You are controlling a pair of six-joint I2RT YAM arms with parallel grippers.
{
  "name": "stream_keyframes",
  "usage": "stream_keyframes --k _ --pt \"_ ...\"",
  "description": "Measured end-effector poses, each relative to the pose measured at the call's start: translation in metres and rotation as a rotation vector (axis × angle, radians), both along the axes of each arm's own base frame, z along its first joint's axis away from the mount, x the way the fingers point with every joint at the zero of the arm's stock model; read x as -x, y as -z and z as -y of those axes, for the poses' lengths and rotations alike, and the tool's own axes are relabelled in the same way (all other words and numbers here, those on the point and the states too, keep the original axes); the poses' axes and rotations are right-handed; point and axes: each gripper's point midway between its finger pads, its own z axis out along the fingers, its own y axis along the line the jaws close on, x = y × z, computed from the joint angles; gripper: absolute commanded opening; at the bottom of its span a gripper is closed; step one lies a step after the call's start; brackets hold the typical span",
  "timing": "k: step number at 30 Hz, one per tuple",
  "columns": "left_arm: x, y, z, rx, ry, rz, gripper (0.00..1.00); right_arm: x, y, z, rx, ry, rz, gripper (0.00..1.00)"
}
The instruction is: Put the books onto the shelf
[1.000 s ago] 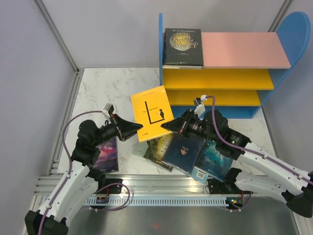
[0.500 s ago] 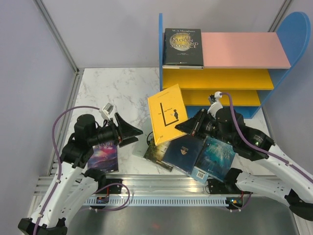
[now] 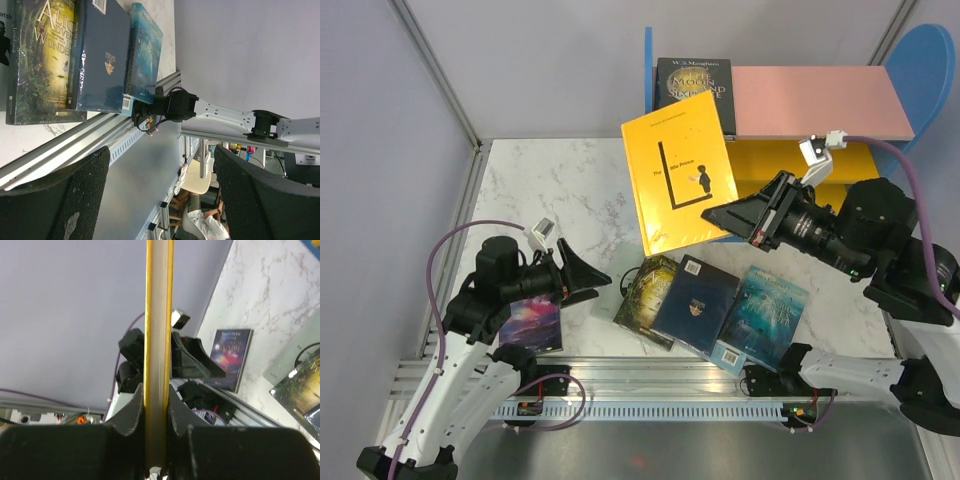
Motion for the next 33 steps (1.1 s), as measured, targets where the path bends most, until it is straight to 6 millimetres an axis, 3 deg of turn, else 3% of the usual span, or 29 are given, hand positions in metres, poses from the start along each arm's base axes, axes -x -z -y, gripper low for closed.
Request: stream_keyframes --k 6,10,14,18,21,26,33 --pt "0.0 0.002 -0.002 -0.009 -0.01 0.0 0.85 -0.02 -0.028 0.011 -0.009 0.124 0.039 0.0" --pt "0.001 0.001 -0.002 -0.008 -0.011 0.006 0.85 -0.047 -0.04 0.011 0.052 0.225 0.062 0.0" --pt "0.003 0.0 -0.003 -0.009 -0.01 0.011 0.84 -0.092 -0.047 0.013 0.107 0.327 0.081 0.0" --pt "0.008 0.002 -0.005 -0.018 -0.007 0.007 0.84 -0.15 -0.04 0.047 0.135 0.472 0.039 0.0" --pt "0.013 0.003 -0.006 -0.024 -0.003 0.008 0.84 -0.181 -0.03 0.063 0.146 0.524 -0.002 0.0" --pt "0.019 -0.002 -0.009 -0.03 0.002 0.023 0.83 -0.205 -0.012 0.045 0.12 0.431 -0.074 0.0" --pt "0.025 -0.004 -0.012 -0.045 0.008 0.037 0.83 -0.221 -0.006 0.014 0.06 0.294 -0.107 0.0"
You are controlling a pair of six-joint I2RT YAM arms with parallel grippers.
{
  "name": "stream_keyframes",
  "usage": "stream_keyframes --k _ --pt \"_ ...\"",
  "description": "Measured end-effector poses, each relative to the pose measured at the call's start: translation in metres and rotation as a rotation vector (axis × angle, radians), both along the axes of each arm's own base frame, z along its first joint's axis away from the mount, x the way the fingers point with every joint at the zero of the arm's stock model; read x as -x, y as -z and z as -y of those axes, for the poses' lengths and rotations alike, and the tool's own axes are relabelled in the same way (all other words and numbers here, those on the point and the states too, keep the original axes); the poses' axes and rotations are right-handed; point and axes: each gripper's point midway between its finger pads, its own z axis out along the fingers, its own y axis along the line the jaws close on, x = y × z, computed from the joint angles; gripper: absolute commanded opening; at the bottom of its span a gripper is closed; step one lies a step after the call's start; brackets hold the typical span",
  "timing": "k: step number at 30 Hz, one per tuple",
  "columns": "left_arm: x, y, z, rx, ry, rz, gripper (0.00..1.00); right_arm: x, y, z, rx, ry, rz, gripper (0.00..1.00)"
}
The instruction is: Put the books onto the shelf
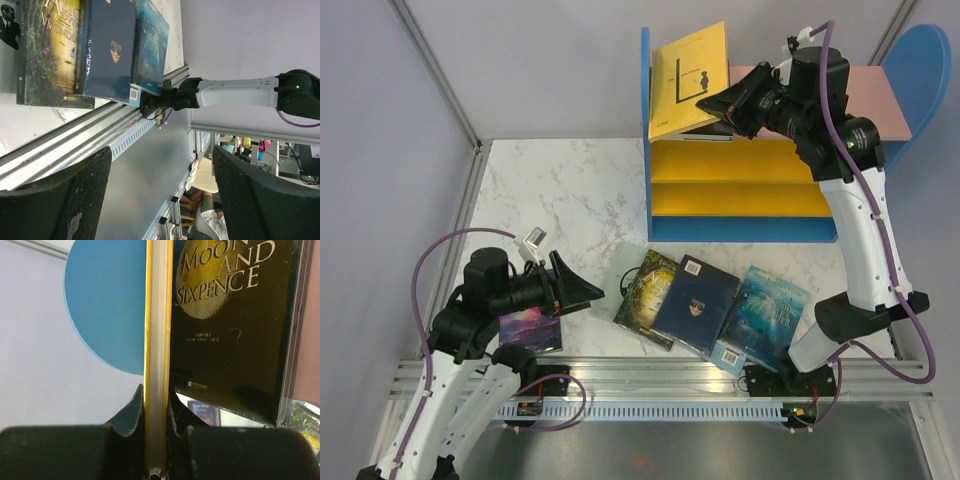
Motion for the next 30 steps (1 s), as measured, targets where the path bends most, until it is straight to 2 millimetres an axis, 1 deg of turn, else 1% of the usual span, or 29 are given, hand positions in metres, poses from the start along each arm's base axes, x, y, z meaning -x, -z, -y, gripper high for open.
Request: stream_keyframes --k 1,3,4,5,6,7,8,12,16,17,19,21,22,23,25,26,30 --pt "0.001 0.001 0.0 -0.003 0.0 -0.002 0.83 -0.001 0.001 -0.001 -0.004 -0.007 -0.003 0.0" --pt "0.002 0.002 -0.001 -0.009 0.001 -0.006 0.83 -0.003 0.001 0.0 -0.009 -0.014 -0.004 0.1" --pt "0.002 0.003 -0.001 -0.012 0.002 -0.007 0.83 -0.004 0.001 0.0 -0.01 -0.016 -0.004 0.17" --pt "0.002 0.003 -0.001 -0.013 0.003 -0.008 0.83 -0.004 0.001 0.0 -0.012 -0.016 -0.004 0.35" --pt "0.003 0.002 -0.002 -0.014 0.003 -0.005 0.83 -0.006 0.0 0.0 -0.017 -0.014 -0.003 0.4" --pt "0.003 0.001 -0.002 -0.014 0.003 -0.002 0.83 -0.007 -0.001 -0.001 -0.018 -0.018 0.007 0.43" --pt "0.003 0.001 -0.002 -0.014 0.004 0.0 0.83 -0.009 -0.002 -0.002 -0.017 -0.022 0.015 0.49" --pt "0.003 -0.002 -0.002 -0.015 0.006 0.011 0.84 -0.012 0.004 -0.002 -0.005 -0.032 0.005 0.51" --pt "0.003 -0.001 -0.002 -0.018 0.007 0.009 0.84 -0.015 0.013 0.009 0.018 -0.017 -0.021 0.54" --pt "0.003 -0.001 -0.002 -0.019 0.008 0.009 0.84 -0.016 0.015 0.013 0.025 -0.012 -0.026 0.59" --pt "0.002 0.0 -0.002 -0.022 0.009 0.007 0.84 -0.016 0.022 0.019 0.042 -0.007 -0.048 0.62" --pt "0.001 0.001 -0.001 -0.025 0.01 0.003 0.84 -0.014 0.025 0.023 0.049 -0.009 -0.064 0.81" --pt "0.001 0.001 -0.001 -0.027 0.01 0.001 0.84 -0.013 0.022 0.023 0.045 -0.018 -0.049 0.82" --pt "0.0 0.002 -0.001 -0.029 0.011 -0.001 0.84 -0.011 0.019 0.024 0.047 -0.024 -0.036 0.87" --pt "-0.001 0.003 -0.001 -0.031 0.012 -0.006 0.84 -0.002 0.016 0.026 0.056 -0.033 -0.032 0.88" --pt "-0.001 0.003 -0.001 -0.032 0.012 -0.007 0.84 0.003 0.017 0.028 0.062 -0.038 -0.036 0.98" --pt "-0.002 0.004 -0.001 -0.035 0.012 -0.014 0.84 0.018 0.015 0.031 0.071 -0.068 -0.039 0.98"
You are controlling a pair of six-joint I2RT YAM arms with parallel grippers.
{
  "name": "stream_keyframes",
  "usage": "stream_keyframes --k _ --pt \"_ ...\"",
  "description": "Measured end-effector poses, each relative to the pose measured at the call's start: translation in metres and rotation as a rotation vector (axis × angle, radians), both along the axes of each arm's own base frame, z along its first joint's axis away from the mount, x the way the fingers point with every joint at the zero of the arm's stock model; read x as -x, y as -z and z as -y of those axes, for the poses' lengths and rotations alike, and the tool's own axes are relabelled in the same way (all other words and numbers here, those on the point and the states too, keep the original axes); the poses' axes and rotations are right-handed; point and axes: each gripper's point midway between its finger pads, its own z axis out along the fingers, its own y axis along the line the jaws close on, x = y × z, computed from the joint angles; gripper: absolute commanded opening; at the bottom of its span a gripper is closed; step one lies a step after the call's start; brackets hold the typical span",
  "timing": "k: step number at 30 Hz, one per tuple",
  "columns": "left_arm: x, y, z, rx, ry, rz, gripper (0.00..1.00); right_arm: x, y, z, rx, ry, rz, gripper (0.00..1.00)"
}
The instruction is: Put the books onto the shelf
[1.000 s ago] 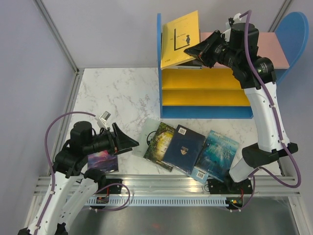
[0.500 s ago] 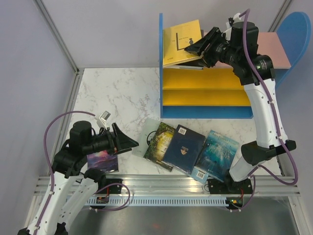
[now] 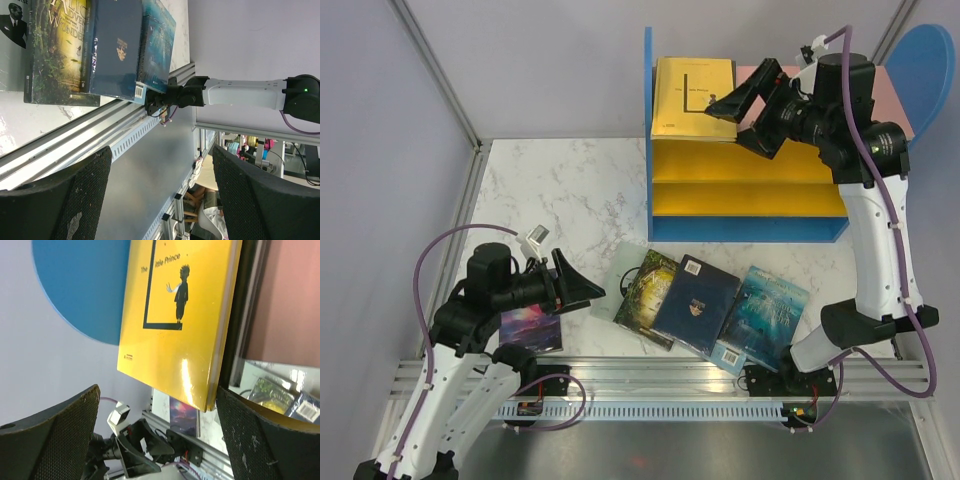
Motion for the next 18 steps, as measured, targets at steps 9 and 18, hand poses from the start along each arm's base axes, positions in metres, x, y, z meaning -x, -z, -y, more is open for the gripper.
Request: stream_keyframes --k 9,18 --pt "0.0 0.0 0.0 -0.001 0.0 -0.001 0.84 0.021 0.036 0.005 0.069 -0.034 -0.132 0.98" --pt "-0.001 0.002 0.0 -0.004 0.002 0.001 0.84 0.042 0.03 0.008 0.075 -0.075 -0.099 0.98"
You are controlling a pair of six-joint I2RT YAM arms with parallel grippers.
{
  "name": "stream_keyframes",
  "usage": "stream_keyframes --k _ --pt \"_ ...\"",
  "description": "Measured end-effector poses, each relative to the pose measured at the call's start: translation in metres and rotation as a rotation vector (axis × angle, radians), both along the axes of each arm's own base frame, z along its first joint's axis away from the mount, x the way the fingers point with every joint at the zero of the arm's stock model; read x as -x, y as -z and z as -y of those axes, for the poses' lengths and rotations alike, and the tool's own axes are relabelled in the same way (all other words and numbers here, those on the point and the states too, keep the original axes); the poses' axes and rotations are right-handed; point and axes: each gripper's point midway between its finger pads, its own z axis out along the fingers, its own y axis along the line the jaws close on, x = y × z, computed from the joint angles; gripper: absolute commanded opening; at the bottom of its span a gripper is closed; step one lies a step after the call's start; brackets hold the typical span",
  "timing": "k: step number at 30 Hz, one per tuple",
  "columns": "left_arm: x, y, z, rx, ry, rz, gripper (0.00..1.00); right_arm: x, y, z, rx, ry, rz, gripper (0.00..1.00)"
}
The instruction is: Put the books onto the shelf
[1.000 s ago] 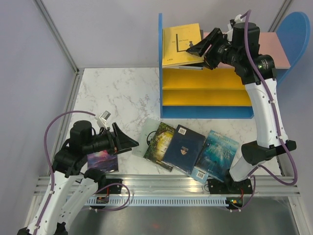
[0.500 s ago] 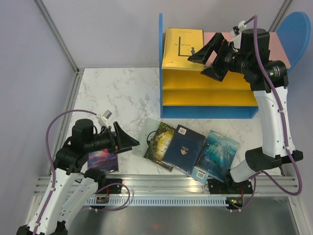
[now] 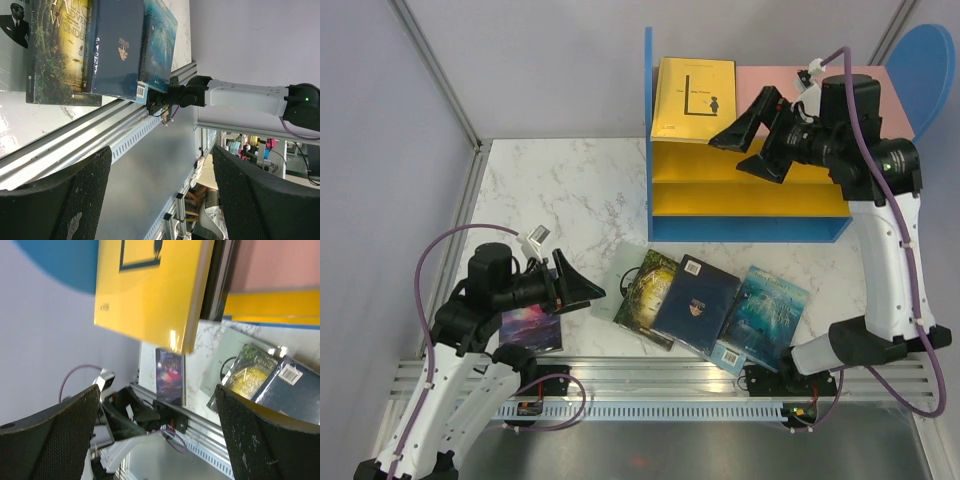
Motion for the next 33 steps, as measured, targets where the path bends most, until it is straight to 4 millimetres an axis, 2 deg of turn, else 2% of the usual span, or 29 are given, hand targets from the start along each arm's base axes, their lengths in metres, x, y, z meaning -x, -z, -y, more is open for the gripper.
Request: stream_keyframes --k 2,3,4,6,10,14,16,19,22,27,33 --pt "-0.001 0.004 0.0 -0.008 0.003 -0.007 0.84 0.016 -0.004 0.0 -0.013 -0.031 0.034 0.98" --pt "-0.002 0.008 0.0 -0.014 0.005 -0.015 0.84 0.032 0.0 0.001 -0.019 -0.055 0.056 0.98" --pt "-0.003 0.012 0.0 -0.021 0.006 -0.028 0.84 0.037 0.002 0.002 -0.019 -0.06 0.053 0.98" --pt "-0.006 0.025 0.001 -0.044 0.008 -0.066 0.83 0.062 0.021 0.005 -0.029 -0.08 0.067 0.98" --pt "-0.012 0.063 -0.001 -0.113 0.005 -0.169 0.83 0.113 0.097 0.017 -0.016 -0.079 -0.035 0.98" --pt "-0.014 0.103 -0.003 -0.181 0.006 -0.28 0.8 0.148 0.175 0.026 -0.002 -0.06 -0.162 0.98" --pt "-0.014 0.119 -0.003 -0.214 0.014 -0.327 0.78 0.159 0.204 0.029 0.005 -0.051 -0.218 0.98" --pt "-0.019 0.139 0.002 -0.269 0.041 -0.369 0.75 0.171 0.235 0.033 0.015 -0.04 -0.273 0.98" --pt "-0.026 0.156 0.006 -0.314 0.056 -0.387 0.73 0.176 0.247 0.035 0.02 -0.032 -0.284 0.98" --pt "-0.04 0.179 0.011 -0.351 0.067 -0.411 0.72 0.178 0.25 0.037 0.025 -0.03 -0.279 0.98" --pt "-0.047 0.191 0.028 -0.351 0.116 -0.374 0.7 0.179 0.256 0.038 0.048 -0.038 -0.291 0.98"
